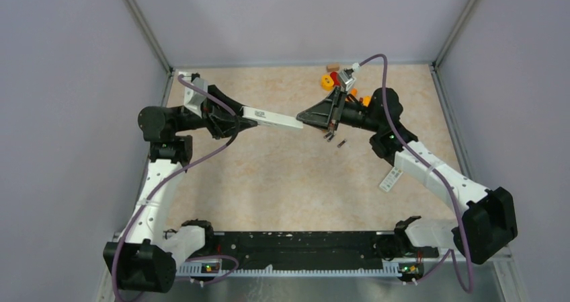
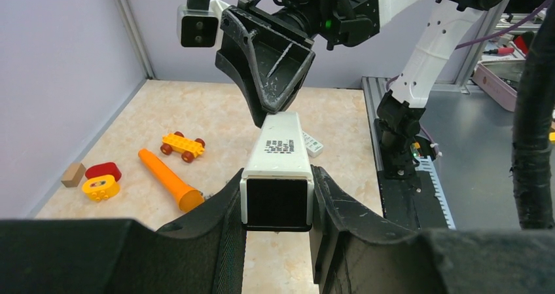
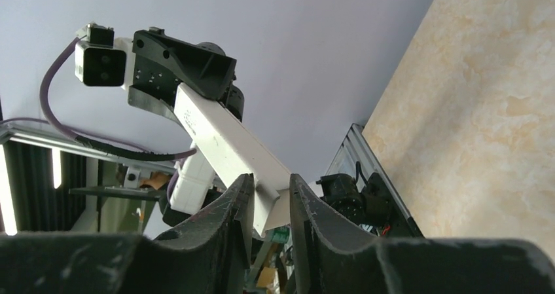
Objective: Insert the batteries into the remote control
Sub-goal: Remove the battery cover from the remote control, then place the battery cover at the center of the board, then adjust the remote control.
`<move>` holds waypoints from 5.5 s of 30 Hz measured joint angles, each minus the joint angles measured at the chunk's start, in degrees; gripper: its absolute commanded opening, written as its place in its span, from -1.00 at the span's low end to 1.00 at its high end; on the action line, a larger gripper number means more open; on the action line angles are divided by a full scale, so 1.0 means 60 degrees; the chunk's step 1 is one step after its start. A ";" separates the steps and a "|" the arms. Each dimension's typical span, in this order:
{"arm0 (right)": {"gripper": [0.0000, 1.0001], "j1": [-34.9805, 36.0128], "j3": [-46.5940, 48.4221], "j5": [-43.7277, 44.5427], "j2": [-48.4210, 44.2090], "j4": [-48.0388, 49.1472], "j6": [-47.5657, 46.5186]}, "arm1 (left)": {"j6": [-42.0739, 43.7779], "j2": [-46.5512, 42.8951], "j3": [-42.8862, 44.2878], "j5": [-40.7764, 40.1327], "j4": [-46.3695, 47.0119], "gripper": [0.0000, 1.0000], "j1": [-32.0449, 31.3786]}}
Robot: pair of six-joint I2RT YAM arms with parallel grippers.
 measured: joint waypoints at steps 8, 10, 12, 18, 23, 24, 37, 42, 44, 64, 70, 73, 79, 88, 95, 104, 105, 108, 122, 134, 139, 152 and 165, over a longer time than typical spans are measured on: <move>-0.44 -0.0015 0.0182 -0.0025 0.0029 -0.1020 -0.0124 | 0.1188 -0.0109 0.0080 0.0051 -0.1563 -1.00 -0.0007; -0.26 -0.0022 0.0193 -0.0033 0.0051 -0.1126 -0.0142 | 0.1410 -0.0142 0.0084 0.0055 -0.1847 -1.00 -0.0011; -0.18 -0.0018 0.0193 -0.0087 0.0062 -0.1144 -0.0113 | 0.1545 -0.0142 0.0084 0.0066 -0.2047 -1.00 -0.0018; -0.15 -0.0018 0.0193 -0.0211 0.0087 -0.1024 0.0004 | 0.1789 -0.0142 0.0084 0.0066 -0.2379 -1.00 -0.0026; -0.15 -0.0018 0.0189 -0.0211 0.0117 -0.1009 0.0011 | 0.1942 -0.0142 0.0135 0.0055 -0.2568 -1.00 -0.0026; -0.13 -0.0018 0.0189 -0.0211 0.0117 -0.1009 0.0011 | 0.1963 -0.0142 0.0149 0.0051 -0.2579 -1.00 -0.0026; 0.11 0.0000 0.0171 -0.0018 0.0113 -0.1621 -0.0608 | 0.2193 -0.0142 0.0208 -0.0393 -0.2652 -1.00 -0.0033; -0.09 0.0000 0.0171 0.0029 0.0109 -0.1621 -0.0678 | 0.2226 -0.0142 0.0208 -0.0321 -0.2677 -1.00 -0.0033; -0.29 0.0000 0.0171 0.0051 0.0109 -0.1621 -0.0707 | 0.2251 -0.0142 0.0208 -0.0313 -0.2718 -1.00 -0.0033; -1.00 -0.0007 0.0240 0.0142 -0.0069 -0.1993 -0.0616 | 0.3643 -0.0138 0.0208 -0.0474 -0.4339 -1.00 -0.0015; -1.00 -0.0073 0.0124 0.0488 -0.0382 -0.1752 -0.0550 | 0.4054 -0.0029 0.0208 -0.0535 -0.4841 -1.00 -0.0007; -1.00 -0.0168 -0.0171 0.0769 -0.0688 -0.1461 -0.0459 | 0.4634 0.0004 0.0211 -0.0535 -0.5282 -1.00 -0.0004; -1.00 -0.0437 -0.0510 0.1705 -0.1115 -0.1322 -0.0474 | 0.5872 0.0324 0.0208 -0.0586 -0.6211 -1.00 0.0186; -1.00 -0.0470 -0.0732 0.4124 -0.1366 -0.3373 -0.1341 | 0.7362 0.0798 0.0204 -0.1362 -0.8087 -1.00 0.0324; -1.00 -0.0324 -0.2142 0.4768 -0.0707 -0.3512 -0.1424 | 0.7839 0.0466 0.0200 -0.1330 -0.8633 -1.00 0.0324; -0.61 0.0382 -0.3402 0.5395 0.0382 -0.3184 -0.1537 | 0.6393 0.0127 -0.0051 -0.0743 -0.6717 -1.00 0.0324; -0.33 0.0401 -0.3402 0.5461 0.0433 -0.3213 -0.1596 | 0.6186 0.0127 -0.0062 -0.0714 -0.6517 -1.00 0.0324; 0.28 0.0430 -0.3399 0.5839 0.0430 -0.3311 -0.2025 | 0.5810 0.0127 -0.0066 -0.0678 -0.6087 -1.00 0.0324; 0.59 0.0441 -0.2269 0.3370 -0.1220 -0.2014 -0.4608 | 0.4870 0.0127 -0.0069 0.0087 -0.5031 -0.99 0.0051; 0.63 0.1504 -0.1049 0.1290 -0.1606 -0.0743 -0.6823 | 0.5388 0.0000 0.0244 0.0889 -0.5916 -0.95 -0.0594; 0.62 0.2131 0.0146 0.1311 -0.1523 -0.2142 -0.9908 | 0.5388 -0.0026 0.0350 0.0896 -0.6342 -0.94 -0.0863; 0.18 0.2728 0.1104 0.0710 -0.0546 -0.4659 -1.3850 | 0.5351 -0.0044 0.0350 0.1005 -0.6666 -0.82 -0.0914; 0.04 0.2812 0.1107 0.0437 -0.0364 -0.4554 -1.4236 | 0.6513 -0.0699 0.0350 0.1177 -0.7537 -0.79 -0.0929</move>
